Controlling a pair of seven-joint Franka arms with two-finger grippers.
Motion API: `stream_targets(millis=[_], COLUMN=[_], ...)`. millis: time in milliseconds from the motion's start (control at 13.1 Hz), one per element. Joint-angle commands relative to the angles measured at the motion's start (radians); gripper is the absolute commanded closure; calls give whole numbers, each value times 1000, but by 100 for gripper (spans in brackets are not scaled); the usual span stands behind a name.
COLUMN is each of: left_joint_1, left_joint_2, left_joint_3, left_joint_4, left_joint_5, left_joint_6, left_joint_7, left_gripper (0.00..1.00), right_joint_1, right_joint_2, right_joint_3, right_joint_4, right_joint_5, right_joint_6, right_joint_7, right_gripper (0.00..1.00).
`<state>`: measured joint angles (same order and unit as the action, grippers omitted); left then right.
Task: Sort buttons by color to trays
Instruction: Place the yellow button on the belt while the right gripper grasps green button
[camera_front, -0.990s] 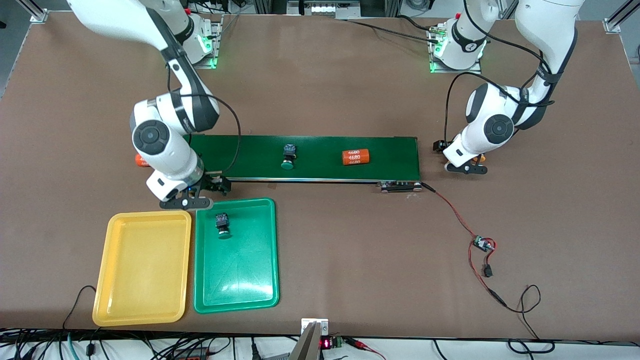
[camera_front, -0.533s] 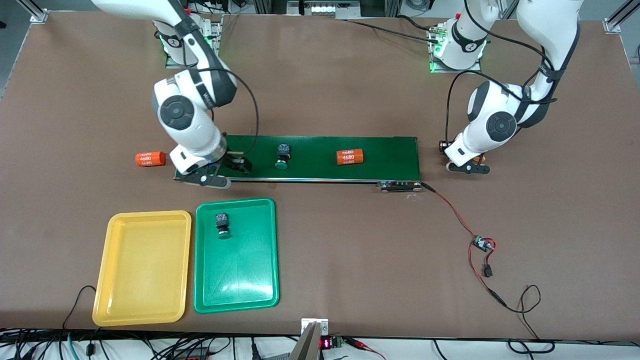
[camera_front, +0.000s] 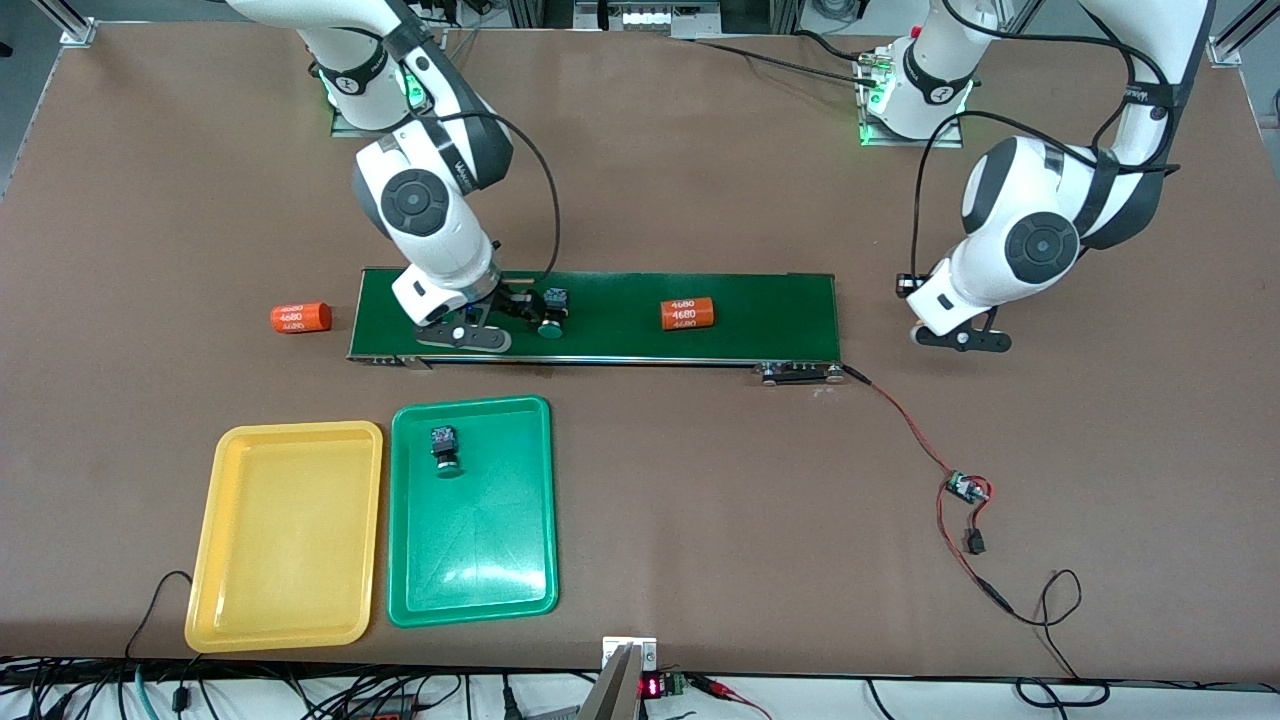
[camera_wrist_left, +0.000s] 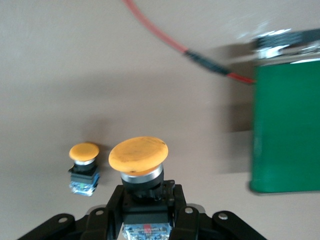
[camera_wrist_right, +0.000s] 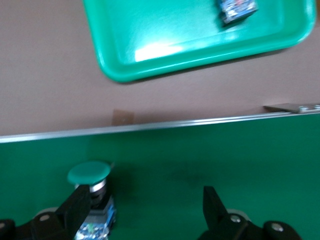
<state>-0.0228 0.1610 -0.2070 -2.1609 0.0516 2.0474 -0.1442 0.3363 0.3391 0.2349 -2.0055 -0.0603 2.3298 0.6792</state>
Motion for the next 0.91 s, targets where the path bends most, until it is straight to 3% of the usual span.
stream_targets(millis=[0,228,457,837], left_joint_1=[-12,-61,-88,-161], left_joint_2=[18,81,141,236], left_joint_3=[-70,-101,-150,-157], left_joint_4=[58,125,135,125], left_joint_5=[-36,-156,-173,-173], left_joint_6=[-21,-13,91,244], left_joint_7=[-35,-132,-225,-342], left_gripper=[76,76,76,76], right_joint_1=[4,4,4,3], right_joint_2=[-3,1,21,54], right_joint_3=[6,7,6,6], right_joint_4=[-7,-6,-6,-2], right_joint_5=[-3,-3,-1,1], right_joint_6=[-4,-3,3,16], right_joint_7=[-87,-102,-95,-92], right_gripper=[0,0,0,0])
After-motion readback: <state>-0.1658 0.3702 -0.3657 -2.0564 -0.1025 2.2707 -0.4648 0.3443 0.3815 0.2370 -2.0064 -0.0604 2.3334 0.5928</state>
